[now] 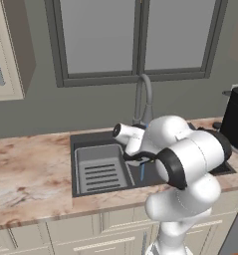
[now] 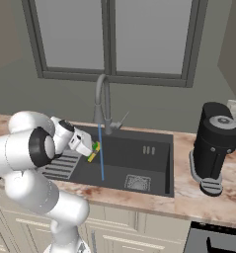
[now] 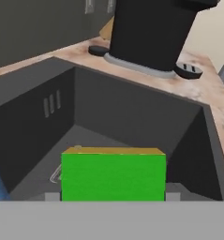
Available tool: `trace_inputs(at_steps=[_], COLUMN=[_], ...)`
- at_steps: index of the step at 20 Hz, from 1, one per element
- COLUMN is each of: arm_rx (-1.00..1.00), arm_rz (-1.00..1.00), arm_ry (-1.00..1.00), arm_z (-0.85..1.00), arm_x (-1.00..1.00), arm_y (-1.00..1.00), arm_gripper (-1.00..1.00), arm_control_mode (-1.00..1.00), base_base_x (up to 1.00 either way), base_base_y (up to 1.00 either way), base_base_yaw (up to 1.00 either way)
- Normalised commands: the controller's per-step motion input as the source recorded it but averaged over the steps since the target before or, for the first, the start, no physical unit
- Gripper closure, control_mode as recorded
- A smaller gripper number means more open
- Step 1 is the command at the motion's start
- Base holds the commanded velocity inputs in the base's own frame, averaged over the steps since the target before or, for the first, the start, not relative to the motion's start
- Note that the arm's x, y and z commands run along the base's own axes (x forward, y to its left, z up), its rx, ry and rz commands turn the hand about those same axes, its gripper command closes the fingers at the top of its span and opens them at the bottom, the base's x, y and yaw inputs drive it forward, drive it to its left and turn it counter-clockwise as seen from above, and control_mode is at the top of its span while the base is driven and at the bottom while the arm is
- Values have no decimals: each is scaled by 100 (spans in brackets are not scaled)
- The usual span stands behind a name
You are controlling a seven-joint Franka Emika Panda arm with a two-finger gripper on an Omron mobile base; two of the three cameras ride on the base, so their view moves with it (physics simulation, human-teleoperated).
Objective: Soak the sponge with water for a few seconds and then drop it inside the sink.
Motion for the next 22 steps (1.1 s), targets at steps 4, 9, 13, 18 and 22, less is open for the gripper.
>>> trace_inputs(at_steps=[4,9,13,18,22], arm_rx=[-1,-3,-3,-1,-2], arm_rz=[-2,0,0,0,0], arm_ry=[7,4,7,7,9], arm_z=[-17,-3,0,0,-3], arm_x=[0,9,21,12,15], arm_y=[0,0,0,0,0], arm_gripper=[100,100,100,100,100], arm_control_mode=[-100,-100,-100,-100,-100], base_base_x=[0,0,0,0,0], base_base_y=[0,0,0,0,0], base_base_yaw=[0,0,0,0,0])
